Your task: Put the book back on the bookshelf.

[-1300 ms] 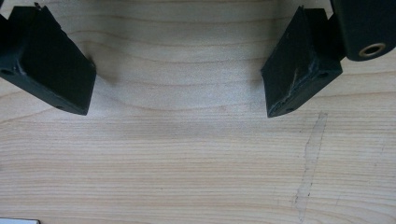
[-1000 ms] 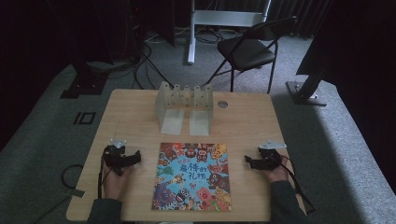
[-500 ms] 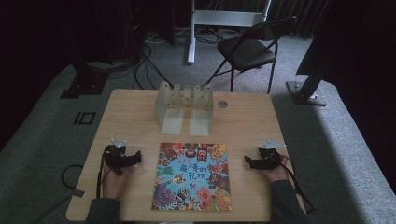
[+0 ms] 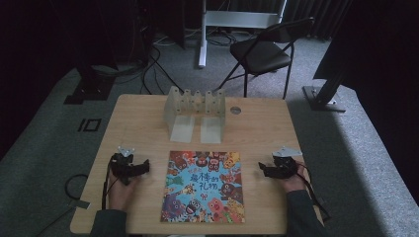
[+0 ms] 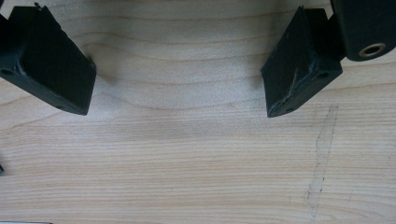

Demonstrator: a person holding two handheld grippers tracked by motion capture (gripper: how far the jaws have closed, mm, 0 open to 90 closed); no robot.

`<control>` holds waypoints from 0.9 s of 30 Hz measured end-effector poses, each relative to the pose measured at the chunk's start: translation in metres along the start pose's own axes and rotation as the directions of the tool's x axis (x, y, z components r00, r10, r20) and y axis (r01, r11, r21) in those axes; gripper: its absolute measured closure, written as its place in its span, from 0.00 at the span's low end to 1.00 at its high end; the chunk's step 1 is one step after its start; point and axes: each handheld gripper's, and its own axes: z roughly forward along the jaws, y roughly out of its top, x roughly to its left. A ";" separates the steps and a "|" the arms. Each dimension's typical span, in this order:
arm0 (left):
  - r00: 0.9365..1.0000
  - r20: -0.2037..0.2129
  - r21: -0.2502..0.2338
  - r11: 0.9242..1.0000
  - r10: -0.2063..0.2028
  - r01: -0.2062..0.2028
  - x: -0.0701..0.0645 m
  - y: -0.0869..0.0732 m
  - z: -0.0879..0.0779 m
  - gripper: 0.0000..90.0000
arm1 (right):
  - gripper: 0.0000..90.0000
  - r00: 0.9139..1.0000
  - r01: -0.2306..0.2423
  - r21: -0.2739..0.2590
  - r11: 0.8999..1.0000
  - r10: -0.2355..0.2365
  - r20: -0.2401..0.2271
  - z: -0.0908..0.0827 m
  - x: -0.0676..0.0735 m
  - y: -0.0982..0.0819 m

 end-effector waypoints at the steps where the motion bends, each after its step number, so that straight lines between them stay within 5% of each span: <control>1: 1.000 0.000 0.000 1.000 0.000 0.000 0.000 0.000 0.000 0.11 | 0.30 1.000 0.004 -0.002 1.000 -0.004 -0.001 -0.001 0.001 0.001; 27: 1.000 0.005 0.000 1.000 0.008 -0.008 0.001 0.000 0.000 0.11 | 0.30 0.996 0.089 -0.029 0.996 -0.089 -0.030 -0.012 0.018 0.025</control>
